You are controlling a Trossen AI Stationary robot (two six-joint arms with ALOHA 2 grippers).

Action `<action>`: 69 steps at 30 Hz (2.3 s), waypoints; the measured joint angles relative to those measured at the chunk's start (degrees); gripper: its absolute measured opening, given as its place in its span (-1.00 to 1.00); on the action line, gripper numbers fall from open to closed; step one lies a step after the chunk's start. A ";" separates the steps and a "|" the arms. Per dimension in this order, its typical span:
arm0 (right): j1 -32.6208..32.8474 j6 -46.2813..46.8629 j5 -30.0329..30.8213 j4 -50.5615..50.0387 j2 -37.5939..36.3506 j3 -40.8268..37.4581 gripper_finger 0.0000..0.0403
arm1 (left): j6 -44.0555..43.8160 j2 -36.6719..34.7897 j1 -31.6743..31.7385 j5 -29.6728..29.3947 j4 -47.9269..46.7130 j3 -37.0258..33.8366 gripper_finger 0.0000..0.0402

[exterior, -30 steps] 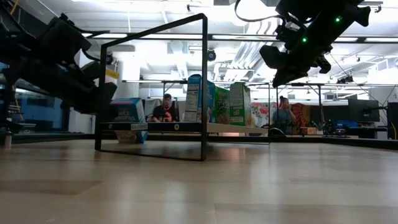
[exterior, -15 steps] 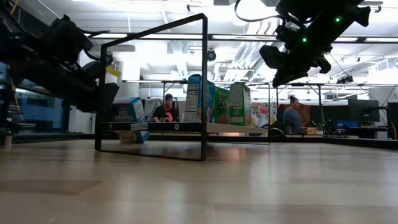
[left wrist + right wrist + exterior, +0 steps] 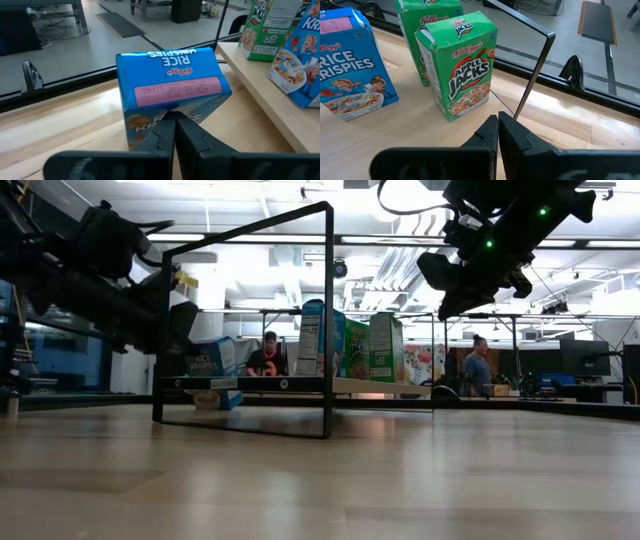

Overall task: Stack cereal on shelf
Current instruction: Put the blue cereal box aligned with the other blue cereal box on the shelf

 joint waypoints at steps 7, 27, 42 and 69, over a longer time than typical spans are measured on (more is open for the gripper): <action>0.00 0.00 0.00 0.00 0.00 0.00 -1.00 | 1.36 0.00 2.18 1.66 0.43 0.52 -1.00; 0.02 -0.02 0.00 0.00 0.01 0.00 -1.00 | 4.91 0.00 4.20 4.96 -0.05 2.54 -1.00; 0.01 -0.15 -0.09 -0.02 0.07 0.01 -1.00 | 12.68 -11.89 2.95 13.02 -26.02 13.75 -0.86; 0.01 -0.22 -0.85 -2.84 0.07 -0.04 -1.00 | 42.03 27.90 28.94 46.96 -97.62 80.54 0.28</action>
